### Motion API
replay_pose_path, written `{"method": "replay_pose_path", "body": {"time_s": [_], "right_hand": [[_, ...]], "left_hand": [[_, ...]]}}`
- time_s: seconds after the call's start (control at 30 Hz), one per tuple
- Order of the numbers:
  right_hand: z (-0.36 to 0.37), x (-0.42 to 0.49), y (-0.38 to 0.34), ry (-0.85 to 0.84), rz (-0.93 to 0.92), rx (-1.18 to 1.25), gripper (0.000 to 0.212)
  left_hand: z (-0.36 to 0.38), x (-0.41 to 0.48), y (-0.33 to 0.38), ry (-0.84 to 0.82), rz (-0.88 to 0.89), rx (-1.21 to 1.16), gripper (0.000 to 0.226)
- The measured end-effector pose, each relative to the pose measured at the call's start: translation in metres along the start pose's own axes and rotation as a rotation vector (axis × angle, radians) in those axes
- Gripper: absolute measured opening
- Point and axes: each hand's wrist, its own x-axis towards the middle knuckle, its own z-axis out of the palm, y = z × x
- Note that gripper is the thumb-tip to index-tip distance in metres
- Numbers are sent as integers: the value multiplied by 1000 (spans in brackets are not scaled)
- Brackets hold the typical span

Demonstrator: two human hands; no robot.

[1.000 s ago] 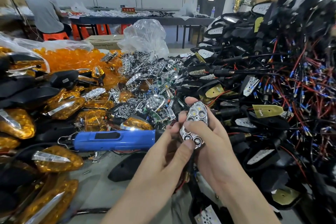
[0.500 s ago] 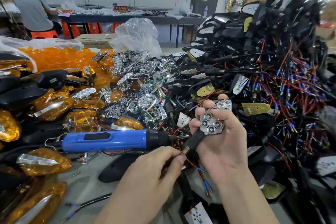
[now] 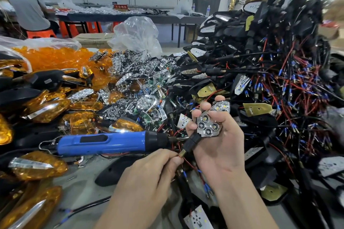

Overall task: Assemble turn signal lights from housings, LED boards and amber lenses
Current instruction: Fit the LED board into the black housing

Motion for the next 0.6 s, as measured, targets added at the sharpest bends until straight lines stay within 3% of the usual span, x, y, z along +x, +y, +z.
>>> {"method": "replay_pose_path", "body": {"time_s": [0.37, 0.6], "right_hand": [[-1, 3, 3, 5, -10, 2, 35], [-2, 5, 11, -4, -3, -86, 35]], "left_hand": [[1, 3, 1, 83, -12, -101, 30], [-6, 4, 2, -7, -53, -214, 32]]}}
